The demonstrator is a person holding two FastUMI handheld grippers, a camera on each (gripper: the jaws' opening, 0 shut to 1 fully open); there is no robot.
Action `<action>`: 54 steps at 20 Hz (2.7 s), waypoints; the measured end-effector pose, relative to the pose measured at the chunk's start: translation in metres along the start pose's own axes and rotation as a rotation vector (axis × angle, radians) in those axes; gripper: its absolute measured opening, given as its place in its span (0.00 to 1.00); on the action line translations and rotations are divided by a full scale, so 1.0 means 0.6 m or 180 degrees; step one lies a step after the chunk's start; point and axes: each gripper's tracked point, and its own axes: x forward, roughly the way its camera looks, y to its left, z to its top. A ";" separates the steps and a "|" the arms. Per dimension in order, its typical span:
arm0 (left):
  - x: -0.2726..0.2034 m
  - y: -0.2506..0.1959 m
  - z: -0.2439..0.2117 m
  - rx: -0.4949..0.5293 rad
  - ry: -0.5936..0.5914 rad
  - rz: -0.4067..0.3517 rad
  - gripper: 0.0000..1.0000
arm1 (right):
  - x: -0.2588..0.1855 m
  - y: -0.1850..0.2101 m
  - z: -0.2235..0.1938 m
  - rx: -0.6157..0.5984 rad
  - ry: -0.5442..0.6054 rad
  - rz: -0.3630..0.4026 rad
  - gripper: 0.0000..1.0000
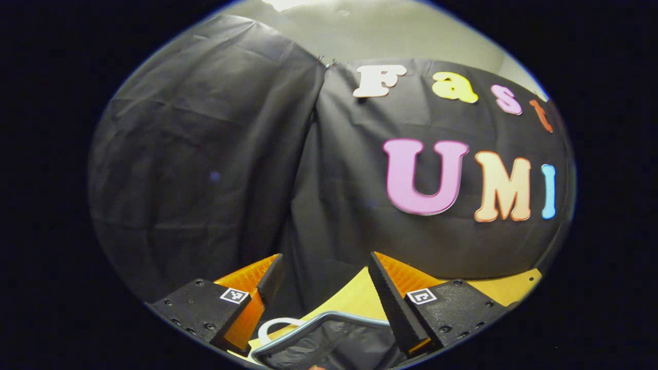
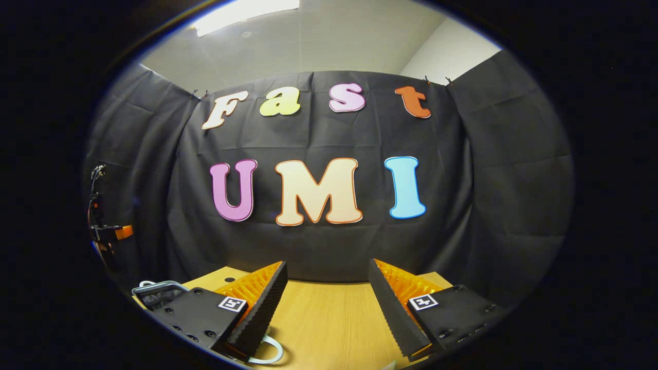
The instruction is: First open the suitcase, pack the skin care products into it, and then close the suitcase.
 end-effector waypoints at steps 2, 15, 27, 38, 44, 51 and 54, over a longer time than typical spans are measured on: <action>-0.027 -0.061 0.033 0.0152 -0.0185 -0.0059 0.93 | -0.006 -0.024 0.008 0.0019 -0.0014 0.0040 0.98; -0.228 -0.450 0.001 0.0090 -0.0122 -0.1074 0.95 | -0.054 -0.156 0.017 -0.0006 -0.0054 0.0321 0.98; -0.447 -0.712 -0.189 0.0341 0.0620 -0.2303 0.94 | -0.106 -0.184 -0.014 -0.0224 0.0055 0.0504 0.98; -0.552 -0.770 -0.416 0.0339 0.1615 -0.2601 0.92 | -0.131 -0.215 -0.043 -0.0437 0.0194 0.0457 0.98; -0.572 -0.781 -0.486 0.0250 0.2049 -0.2635 0.65 | -0.133 -0.236 -0.079 -0.0463 0.0327 0.0403 0.99; -0.572 -0.778 -0.500 0.0219 0.2303 -0.2676 0.11 | -0.153 -0.216 -0.148 -0.0456 0.0487 0.0625 0.99; -0.554 -0.773 -0.455 0.0120 0.2238 -0.2655 0.06 | -0.161 -0.199 -0.209 -0.0520 0.0632 0.0748 1.00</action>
